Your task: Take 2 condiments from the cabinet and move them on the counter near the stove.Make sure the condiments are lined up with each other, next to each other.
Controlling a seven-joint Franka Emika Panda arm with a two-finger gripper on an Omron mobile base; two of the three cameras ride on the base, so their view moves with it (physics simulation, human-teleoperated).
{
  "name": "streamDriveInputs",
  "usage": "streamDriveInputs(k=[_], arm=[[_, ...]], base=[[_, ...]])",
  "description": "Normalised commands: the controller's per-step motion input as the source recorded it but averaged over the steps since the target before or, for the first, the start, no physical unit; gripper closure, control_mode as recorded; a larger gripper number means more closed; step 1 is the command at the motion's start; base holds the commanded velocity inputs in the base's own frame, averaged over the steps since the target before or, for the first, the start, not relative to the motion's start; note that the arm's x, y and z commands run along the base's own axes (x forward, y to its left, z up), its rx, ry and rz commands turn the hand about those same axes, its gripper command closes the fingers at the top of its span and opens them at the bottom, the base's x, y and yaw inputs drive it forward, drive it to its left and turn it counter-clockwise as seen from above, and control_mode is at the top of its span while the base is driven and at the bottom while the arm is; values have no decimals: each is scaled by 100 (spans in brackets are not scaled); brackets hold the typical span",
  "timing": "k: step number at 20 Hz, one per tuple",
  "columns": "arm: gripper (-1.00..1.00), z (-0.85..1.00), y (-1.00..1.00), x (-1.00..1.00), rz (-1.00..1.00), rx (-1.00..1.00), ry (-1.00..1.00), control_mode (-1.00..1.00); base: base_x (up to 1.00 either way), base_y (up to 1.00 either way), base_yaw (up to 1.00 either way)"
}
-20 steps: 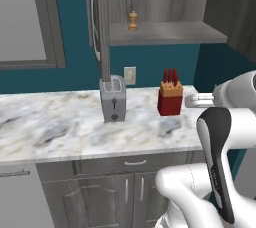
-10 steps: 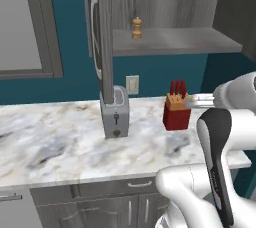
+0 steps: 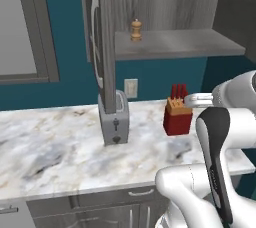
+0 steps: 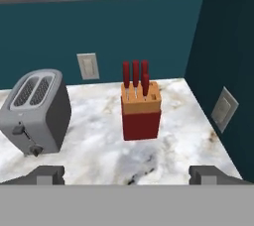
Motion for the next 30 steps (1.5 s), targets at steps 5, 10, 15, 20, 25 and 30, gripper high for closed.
streamDriveInputs(k=[5, 10, 15, 20, 25, 30], arm=[[-100, 0, 0, 0, 0, 0, 0, 100], [-100, 31, -1, -8, 2, 0, -3, -100], [-100, 72, 0, -15, 2, 0, -9, -100], [-100, 70, 1, 0, 0, 0, -2, -100], [-100, 42, 10, 24, 8, 0, -8, -100], [-100, 15, 27, 39, 19, -1, -23, -100]], base=[[0, 0, -1], [0, 0, 0], [0, 0, 0], [0, 0, 0], [0, 0, 0], [0, 0, 0]])
